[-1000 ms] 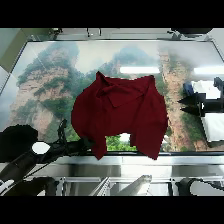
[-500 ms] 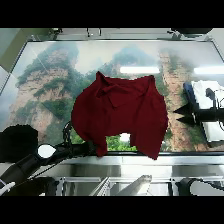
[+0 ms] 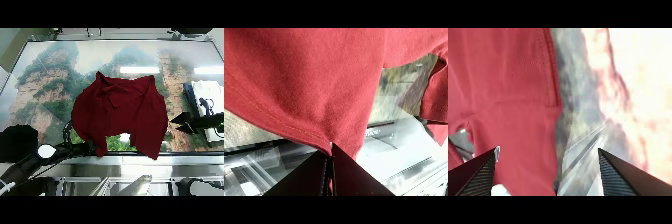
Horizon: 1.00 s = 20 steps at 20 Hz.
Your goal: Fold the shirts.
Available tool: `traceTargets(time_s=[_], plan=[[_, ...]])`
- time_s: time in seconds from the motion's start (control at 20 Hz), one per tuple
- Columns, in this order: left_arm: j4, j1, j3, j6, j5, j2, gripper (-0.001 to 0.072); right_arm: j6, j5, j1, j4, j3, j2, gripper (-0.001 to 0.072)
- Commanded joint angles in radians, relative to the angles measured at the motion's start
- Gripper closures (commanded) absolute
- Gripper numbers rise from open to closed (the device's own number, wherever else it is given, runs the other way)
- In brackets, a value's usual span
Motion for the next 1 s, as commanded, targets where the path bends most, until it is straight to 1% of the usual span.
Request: traceTargets(time_s=[0.0,0.1,0.25,0.3,0.35,0.4,0.45,0.5,0.55,0.65,0.75,0.85,0.95], plan=[[0.000,-0.001,0.001,0.000,0.003,0.001,0.0687,-0.028,-0.079,0.060,0.049,-0.004,-0.056,0.0008],[0.000,-0.001,0.001,0.000,0.003,0.001,0.0687,-0.055,-0.126,0.107,0.087,-0.002,-0.085,0.0008],[0.000,-0.001,0.001,-0.001,0.003,0.001,0.0687,-0.081,-0.159,0.151,0.146,-0.002,-0.102,0.0010],[-0.001,-0.001,0.002,-0.001,0.003,0.001,0.0687,-0.082,-0.159,0.160,0.161,-0.002,-0.102,0.0087],[-0.001,-0.001,0.003,0.000,0.006,0.001,0.0687,-0.098,-0.154,0.163,0.175,-0.002,-0.102,0.0372],[-0.001,0.000,0.003,0.000,0.008,0.001,0.0687,-0.116,-0.140,0.161,0.197,-0.002,-0.102,0.0626],[-0.002,0.011,0.003,0.000,-0.002,0.001,0.0687,-0.118,-0.128,0.161,0.212,-0.001,-0.102,0.0653],[0.001,0.040,0.009,0.000,-0.032,0.001,0.0687,-0.119,-0.109,0.161,0.222,0.000,-0.102,0.0696],[0.002,0.080,0.023,0.010,-0.077,0.003,0.0687,-0.118,-0.087,0.161,0.227,0.005,-0.100,0.0695],[0.008,0.206,0.082,0.083,-0.214,0.051,0.0687,-0.118,-0.029,0.159,0.264,0.017,-0.077,0.0696],[0.007,0.377,0.180,0.122,-0.379,0.146,0.0687,-0.146,0.051,0.148,0.359,0.047,-0.005,0.0696],[0.001,0.589,0.314,0.124,-0.547,0.264,0.0687,-0.159,0.132,0.130,0.501,0.097,0.109,0.0696],[-0.040,0.806,0.467,0.124,-0.683,0.362,0.0687,-0.159,0.168,0.103,0.614,0.184,0.254,0.0696]])
